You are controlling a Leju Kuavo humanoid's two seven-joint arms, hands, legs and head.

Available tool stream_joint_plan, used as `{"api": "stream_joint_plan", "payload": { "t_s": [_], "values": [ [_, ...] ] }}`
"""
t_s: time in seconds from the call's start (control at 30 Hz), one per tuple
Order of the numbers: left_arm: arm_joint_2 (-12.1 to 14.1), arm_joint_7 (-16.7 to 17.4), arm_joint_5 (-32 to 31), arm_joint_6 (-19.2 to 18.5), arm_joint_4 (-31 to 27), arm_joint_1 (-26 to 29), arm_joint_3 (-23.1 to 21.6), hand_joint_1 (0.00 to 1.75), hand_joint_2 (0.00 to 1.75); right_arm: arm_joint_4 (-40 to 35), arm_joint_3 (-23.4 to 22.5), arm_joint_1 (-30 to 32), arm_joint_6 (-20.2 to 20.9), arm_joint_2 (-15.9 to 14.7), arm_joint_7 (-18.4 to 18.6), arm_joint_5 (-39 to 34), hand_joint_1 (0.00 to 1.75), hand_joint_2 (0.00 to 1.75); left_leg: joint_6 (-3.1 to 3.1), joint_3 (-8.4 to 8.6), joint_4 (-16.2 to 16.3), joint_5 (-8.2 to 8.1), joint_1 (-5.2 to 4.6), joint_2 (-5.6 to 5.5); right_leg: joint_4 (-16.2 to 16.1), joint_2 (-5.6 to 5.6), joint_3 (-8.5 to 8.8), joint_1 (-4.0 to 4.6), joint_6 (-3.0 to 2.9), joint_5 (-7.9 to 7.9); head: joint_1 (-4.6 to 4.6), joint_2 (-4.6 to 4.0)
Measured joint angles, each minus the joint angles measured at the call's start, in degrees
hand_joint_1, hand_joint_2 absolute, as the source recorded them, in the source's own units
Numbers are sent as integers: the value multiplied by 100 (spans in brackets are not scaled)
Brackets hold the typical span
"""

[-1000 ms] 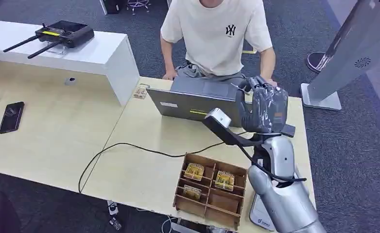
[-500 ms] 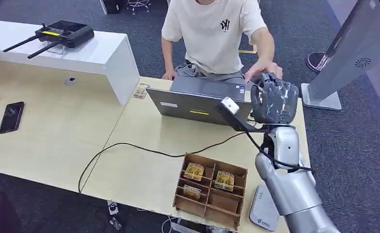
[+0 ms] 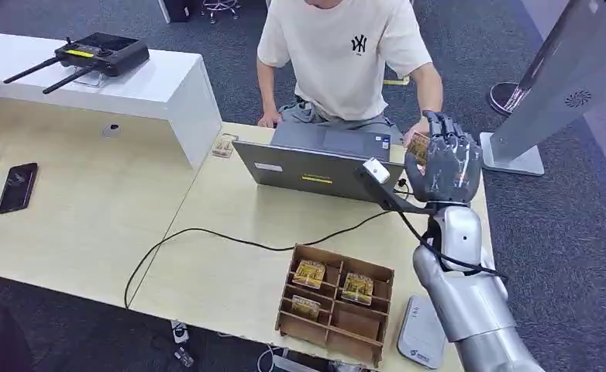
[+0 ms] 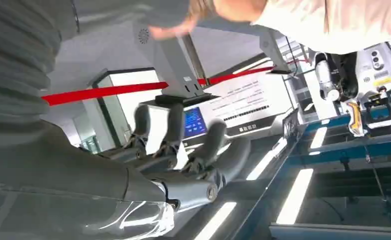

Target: Pass the card to the sensor for recognition and then transmit it.

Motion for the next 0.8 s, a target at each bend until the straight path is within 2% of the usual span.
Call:
{"api": "stream_joint_plan", "payload": {
  "t_s": [0.2, 0.37, 0.5, 0.6, 0.8],
  "values": [
    [0, 0, -9, 2, -2, 1, -4, 0, 0, 46, -72, 28, -15, 0, -66, -18, 0, 175, 0, 0, 0, 0, 0, 0, 0, 0, 1, 0, -1, 1, 0, 0],
    [0, 0, 6, 33, -2, 23, -2, 0, 0, -187, -161, 282, -168, 22, -455, -418, 0, 175, 0, -3, 0, 0, 0, -1, 0, -1, 1, 0, -1, 1, 0, 0],
    [-2, 0, 31, 77, -2, 82, 0, 0, 0, -862, -221, 754, -175, 160, -943, -1115, 0, 175, -1, -5, -1, -1, 0, -1, 0, -1, -3, 0, -1, -1, -2, 0],
    [-4, 17, 103, 190, -2, 160, 18, 0, 0, -1647, -216, 1244, -140, 291, -1327, -1868, 0, 175, -2, -9, -3, -2, 2, -2, 0, -2, -6, 2, -2, -4, -2, 0],
    [-44, 35, 234, 429, -2, 366, 147, 0, 0, -3100, -162, 2244, 166, 428, -1768, -3373, 0, 175, 0, -12, -5, -4, 2, -1, -2, -3, -8, 2, -3, -7, 0, 0]
  ]
}}
